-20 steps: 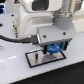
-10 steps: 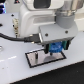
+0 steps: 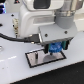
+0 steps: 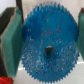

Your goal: Insert the blue gear onto the right peg, followed by the red gear

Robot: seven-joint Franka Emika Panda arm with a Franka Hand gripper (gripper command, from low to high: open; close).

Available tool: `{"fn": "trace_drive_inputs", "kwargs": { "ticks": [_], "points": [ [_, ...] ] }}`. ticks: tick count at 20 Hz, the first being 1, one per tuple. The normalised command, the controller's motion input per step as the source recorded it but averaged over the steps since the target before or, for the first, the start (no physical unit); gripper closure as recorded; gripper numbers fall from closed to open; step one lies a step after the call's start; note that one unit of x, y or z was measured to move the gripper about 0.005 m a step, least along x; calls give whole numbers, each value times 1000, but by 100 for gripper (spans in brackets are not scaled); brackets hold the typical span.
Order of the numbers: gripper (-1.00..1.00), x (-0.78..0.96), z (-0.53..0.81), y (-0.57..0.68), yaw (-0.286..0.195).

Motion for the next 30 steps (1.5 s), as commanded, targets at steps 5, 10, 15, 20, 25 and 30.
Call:
{"fn": "trace_drive_inputs", "kwargs": {
  "ticks": [5,10,15,20,25,30],
  "points": [
    [100,48,27,-26,0],
    [100,95,62,-44,0],
    [100,68,110,-96,0],
    [100,382,683,-17,0],
    [100,232,139,-32,0],
    [100,135,-100,-113,0]
  ]
}}
